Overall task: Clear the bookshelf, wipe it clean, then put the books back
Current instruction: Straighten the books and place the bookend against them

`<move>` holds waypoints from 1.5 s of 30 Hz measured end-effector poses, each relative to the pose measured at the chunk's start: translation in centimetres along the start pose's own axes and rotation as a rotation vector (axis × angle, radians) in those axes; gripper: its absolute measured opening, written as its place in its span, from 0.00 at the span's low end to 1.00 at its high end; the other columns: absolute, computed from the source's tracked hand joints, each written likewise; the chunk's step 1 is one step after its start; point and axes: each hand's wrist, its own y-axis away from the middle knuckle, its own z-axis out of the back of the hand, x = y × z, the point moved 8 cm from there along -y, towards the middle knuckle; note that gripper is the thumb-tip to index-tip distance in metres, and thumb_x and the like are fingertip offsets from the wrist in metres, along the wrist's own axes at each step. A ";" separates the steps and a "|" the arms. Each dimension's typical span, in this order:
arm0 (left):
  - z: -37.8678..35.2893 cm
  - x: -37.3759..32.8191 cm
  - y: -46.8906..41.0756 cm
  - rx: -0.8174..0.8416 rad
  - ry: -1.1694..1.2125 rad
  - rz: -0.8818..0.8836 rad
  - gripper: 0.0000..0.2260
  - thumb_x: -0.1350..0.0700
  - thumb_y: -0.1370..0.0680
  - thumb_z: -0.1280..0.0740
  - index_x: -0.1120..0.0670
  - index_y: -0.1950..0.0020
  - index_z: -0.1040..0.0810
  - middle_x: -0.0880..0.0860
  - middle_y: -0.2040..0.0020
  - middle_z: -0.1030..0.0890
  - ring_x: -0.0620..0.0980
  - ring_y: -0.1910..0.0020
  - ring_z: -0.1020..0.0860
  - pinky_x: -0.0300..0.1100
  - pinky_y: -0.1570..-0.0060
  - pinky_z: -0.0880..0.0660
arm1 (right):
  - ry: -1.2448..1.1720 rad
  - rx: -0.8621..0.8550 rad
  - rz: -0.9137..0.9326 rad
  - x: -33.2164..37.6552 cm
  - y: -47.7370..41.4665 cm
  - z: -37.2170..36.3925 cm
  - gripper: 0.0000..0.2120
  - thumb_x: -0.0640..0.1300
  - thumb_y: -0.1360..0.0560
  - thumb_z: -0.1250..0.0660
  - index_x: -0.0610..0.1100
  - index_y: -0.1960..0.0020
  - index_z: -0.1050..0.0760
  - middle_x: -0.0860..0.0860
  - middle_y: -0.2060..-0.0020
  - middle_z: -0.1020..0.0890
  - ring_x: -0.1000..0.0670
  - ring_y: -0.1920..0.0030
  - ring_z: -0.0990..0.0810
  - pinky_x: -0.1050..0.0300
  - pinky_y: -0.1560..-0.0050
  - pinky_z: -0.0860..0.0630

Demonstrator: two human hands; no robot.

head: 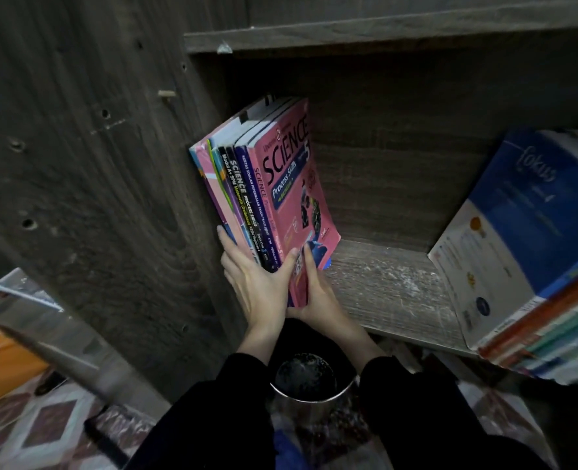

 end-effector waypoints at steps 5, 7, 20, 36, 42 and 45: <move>1.9 -3.4 1.5 -0.124 -0.160 -0.295 0.47 0.46 0.32 0.25 0.58 0.23 0.49 0.65 0.27 0.43 0.63 0.31 0.41 0.56 0.31 0.42 | -0.047 -0.007 -0.048 0.2 1.6 1.4 0.54 0.38 0.33 0.24 0.52 0.22 0.59 0.42 0.29 0.32 0.43 0.31 0.31 0.60 0.38 0.34; 2.1 -6.2 2.7 -0.147 -0.165 -0.472 0.42 0.48 0.29 0.27 0.57 0.24 0.47 0.64 0.27 0.44 0.64 0.30 0.41 0.56 0.30 0.43 | -0.072 -0.173 -0.039 0.8 2.7 4.3 0.38 0.36 0.29 0.30 0.46 0.23 0.43 0.42 0.37 0.24 0.43 0.37 0.24 0.64 0.43 0.33; -8.1 -24.0 14.4 0.382 0.130 -0.752 0.24 0.48 0.24 0.39 0.53 0.29 0.32 0.58 0.30 0.33 0.55 0.28 0.44 0.47 0.30 0.44 | 0.264 -1.166 0.243 4.4 21.4 29.8 0.13 0.35 0.33 0.44 0.36 0.53 0.24 0.43 0.59 0.22 0.46 0.55 0.28 0.56 0.50 0.32; -12.5 -28.1 18.8 0.687 -0.032 -0.865 0.19 0.40 0.21 0.41 0.41 0.31 0.31 0.52 0.25 0.40 0.52 0.25 0.54 0.55 0.29 0.47 | 0.495 -1.142 0.046 2.6 24.3 33.1 0.37 0.30 0.34 0.33 0.52 0.30 0.38 0.49 0.37 0.39 0.41 0.36 0.36 0.40 0.36 0.32; -12.3 -27.3 18.2 0.723 0.139 -0.719 0.18 0.42 0.23 0.35 0.43 0.35 0.27 0.52 0.26 0.41 0.50 0.25 0.51 0.52 0.34 0.36 | 0.550 -1.094 -0.008 2.3 24.0 32.6 0.36 0.33 0.33 0.32 0.51 0.28 0.37 0.47 0.34 0.40 0.43 0.34 0.38 0.47 0.35 0.35; -12.0 -27.2 17.7 0.740 0.217 -0.632 0.15 0.45 0.24 0.32 0.48 0.39 0.25 0.51 0.29 0.41 0.51 0.29 0.41 0.41 0.42 0.35 | 0.574 -1.097 -0.030 2.3 23.9 32.6 0.35 0.34 0.32 0.32 0.50 0.28 0.36 0.47 0.35 0.40 0.44 0.34 0.39 0.43 0.35 0.33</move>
